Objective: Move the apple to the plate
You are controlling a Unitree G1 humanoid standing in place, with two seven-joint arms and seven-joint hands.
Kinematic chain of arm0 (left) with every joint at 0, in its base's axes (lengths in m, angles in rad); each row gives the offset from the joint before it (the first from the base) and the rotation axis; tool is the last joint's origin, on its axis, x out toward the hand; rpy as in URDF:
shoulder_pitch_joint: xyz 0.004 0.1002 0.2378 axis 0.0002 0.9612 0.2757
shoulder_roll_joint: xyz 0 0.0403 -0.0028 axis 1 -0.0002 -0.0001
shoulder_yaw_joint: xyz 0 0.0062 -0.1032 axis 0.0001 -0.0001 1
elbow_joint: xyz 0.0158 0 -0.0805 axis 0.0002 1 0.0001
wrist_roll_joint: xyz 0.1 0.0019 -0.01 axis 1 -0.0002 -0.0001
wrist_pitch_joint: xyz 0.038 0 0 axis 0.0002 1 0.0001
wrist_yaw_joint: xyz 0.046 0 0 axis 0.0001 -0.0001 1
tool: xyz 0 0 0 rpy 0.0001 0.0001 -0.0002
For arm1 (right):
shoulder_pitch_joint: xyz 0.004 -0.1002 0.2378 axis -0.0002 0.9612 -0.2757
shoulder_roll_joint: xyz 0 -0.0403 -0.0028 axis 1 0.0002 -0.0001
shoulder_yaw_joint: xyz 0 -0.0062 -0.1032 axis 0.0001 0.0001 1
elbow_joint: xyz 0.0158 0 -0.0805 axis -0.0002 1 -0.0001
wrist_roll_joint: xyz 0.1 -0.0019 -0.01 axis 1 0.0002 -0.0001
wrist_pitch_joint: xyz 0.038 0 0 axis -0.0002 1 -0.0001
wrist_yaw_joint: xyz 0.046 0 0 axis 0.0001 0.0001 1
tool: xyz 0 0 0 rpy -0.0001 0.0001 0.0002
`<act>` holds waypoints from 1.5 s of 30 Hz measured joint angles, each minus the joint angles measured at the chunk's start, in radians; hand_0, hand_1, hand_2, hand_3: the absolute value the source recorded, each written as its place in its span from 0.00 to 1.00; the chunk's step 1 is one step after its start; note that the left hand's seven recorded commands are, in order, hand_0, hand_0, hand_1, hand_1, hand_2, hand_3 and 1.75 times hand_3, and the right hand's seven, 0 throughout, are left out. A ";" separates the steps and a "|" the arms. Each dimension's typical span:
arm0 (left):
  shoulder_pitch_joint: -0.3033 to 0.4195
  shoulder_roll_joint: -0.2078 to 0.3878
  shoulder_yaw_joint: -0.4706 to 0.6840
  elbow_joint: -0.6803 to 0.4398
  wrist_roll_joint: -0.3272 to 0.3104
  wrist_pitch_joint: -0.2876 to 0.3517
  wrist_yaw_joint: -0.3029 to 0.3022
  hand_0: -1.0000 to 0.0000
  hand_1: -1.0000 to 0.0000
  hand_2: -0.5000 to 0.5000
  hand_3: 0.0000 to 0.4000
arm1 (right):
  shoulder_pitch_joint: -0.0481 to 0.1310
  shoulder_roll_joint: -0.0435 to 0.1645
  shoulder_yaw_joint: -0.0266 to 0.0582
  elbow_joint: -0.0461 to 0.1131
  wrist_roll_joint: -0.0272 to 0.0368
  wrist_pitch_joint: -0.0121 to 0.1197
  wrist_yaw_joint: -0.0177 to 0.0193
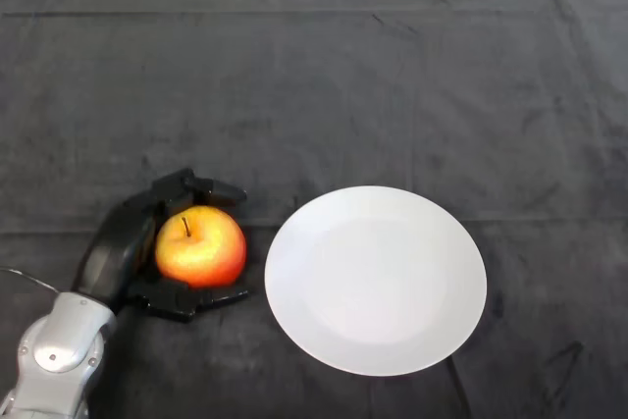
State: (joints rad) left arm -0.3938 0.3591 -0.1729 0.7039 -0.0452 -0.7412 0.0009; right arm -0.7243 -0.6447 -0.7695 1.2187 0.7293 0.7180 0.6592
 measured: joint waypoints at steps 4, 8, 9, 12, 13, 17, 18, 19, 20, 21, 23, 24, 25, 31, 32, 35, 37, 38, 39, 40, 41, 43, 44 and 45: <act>0.041 -0.006 -0.001 -0.038 0.033 -0.049 0.047 0.00 0.00 0.50 1.00 | 0.000 0.000 0.0000 0.000 0.0000 0.000 -0.0003; 0.073 -0.018 -0.006 -0.043 0.044 -0.075 0.079 0.00 0.00 0.50 1.00 | 0.000 0.000 0.0000 0.000 0.0000 0.000 -0.0004; 0.076 -0.022 -0.010 -0.043 0.054 -0.082 0.084 0.00 0.00 0.50 1.00 | 0.000 0.000 0.0000 0.000 0.0000 0.000 -0.0004; 0.077 -0.040 -0.020 -0.045 0.068 -0.109 0.093 0.00 0.00 0.50 1.00 | 0.000 0.000 0.0001 0.000 0.0000 0.000 -0.0005; 0.077 -0.042 -0.025 -0.049 0.068 -0.116 0.096 0.00 0.00 0.50 1.00 | 0.000 0.000 0.0001 0.000 0.0000 0.000 -0.0005; 0.076 -0.048 -0.080 -0.076 0.067 -0.156 0.099 0.00 0.00 0.50 1.00 | 0.000 0.000 0.0001 0.000 0.0000 0.000 -0.0005; 0.076 -0.049 -0.097 -0.077 0.067 -0.161 0.098 0.00 0.00 0.50 1.00 | 0.000 0.000 0.0001 0.000 0.0000 0.000 -0.0005; 0.077 -0.050 -0.108 -0.077 0.067 -0.165 0.098 0.00 0.00 0.50 1.00 | 0.000 0.000 0.0001 0.000 0.0000 0.000 -0.0005; 0.076 -0.051 -0.121 -0.077 0.066 -0.167 0.098 0.00 0.00 0.50 1.00 | 0.000 0.000 0.0001 0.000 0.0000 0.000 -0.0005; 0.076 -0.051 -0.130 -0.077 0.066 -0.169 0.098 0.00 0.00 0.50 1.00 | 0.000 0.000 0.0001 0.000 0.0000 0.000 -0.0005; 0.076 -0.056 -0.150 -0.077 0.066 -0.175 0.098 0.00 0.00 0.50 1.00 | 0.000 0.000 0.0001 0.000 0.0000 0.000 -0.0006; 0.076 -0.057 -0.163 -0.077 0.066 -0.175 0.098 0.00 0.00 0.50 1.00 | 0.000 0.000 0.0001 0.000 0.0000 0.000 -0.0006; 0.076 -0.058 -0.174 -0.077 0.066 -0.175 0.098 0.00 0.00 0.50 1.00 | 0.000 0.000 0.0001 0.000 0.0000 0.000 -0.0006; 0.070 -0.074 -0.226 -0.077 0.066 -0.176 0.102 0.00 0.00 0.50 1.00 | 0.000 0.000 0.0000 0.000 0.0000 0.000 -0.0007; 0.067 -0.074 -0.237 -0.077 0.067 -0.176 0.106 0.00 0.00 0.50 1.00 | 0.000 0.000 0.0001 0.000 0.0000 0.000 -0.0007; 0.061 -0.079 -0.264 -0.070 0.067 -0.180 0.122 0.00 0.00 0.50 1.00 | 0.000 0.000 0.0000 0.000 0.0000 0.000 -0.0008; 0.051 -0.080 -0.288 -0.054 0.067 -0.188 0.132 0.00 0.00 0.50 1.00 | 0.000 0.000 0.0001 0.000 0.0000 0.000 -0.0008; 0.042 -0.083 -0.300 -0.036 0.067 -0.194 0.134 0.00 0.00 0.50 1.00 | 0.000 0.000 0.0000 0.000 0.0000 0.000 -0.0008; 0.033 -0.087 -0.308 -0.017 0.066 -0.196 0.136 0.00 0.00 0.50 1.00 | 0.000 0.000 0.0001 0.000 0.0000 0.000 -0.0008; 0.021 -0.090 -0.322 0.002 0.066 -0.196 0.140 0.00 0.00 0.50 1.00 | 0.000 0.000 0.0000 0.000 0.0000 0.000 -0.0008; 0.012 -0.094 -0.331 0.024 0.067 -0.197 0.141 0.00 0.00 0.50 1.00 | 0.000 0.000 0.0001 0.000 0.0000 0.000 -0.0008; 0.005 -0.103 -0.339 0.054 0.067 -0.199 0.150 0.00 0.01 0.49 1.00 | 0.000 0.000 0.0000 0.000 0.0000 0.000 -0.0008; 0.002 -0.106 -0.349 0.072 0.067 -0.200 0.159 0.00 0.01 0.49 1.00 | 0.000 0.000 0.0000 0.000 0.0000 0.000 -0.0009; -0.002 -0.107 -0.363 0.089 0.067 -0.201 0.167 0.00 0.02 0.49 1.00 | 0.000 0.000 0.0000 0.000 0.0000 0.000 -0.0009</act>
State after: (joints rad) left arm -0.3959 0.2523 -0.5359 0.7928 0.0221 -0.9421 0.1677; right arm -0.7243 -0.6447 -0.7694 1.2186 0.7293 0.7180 0.6584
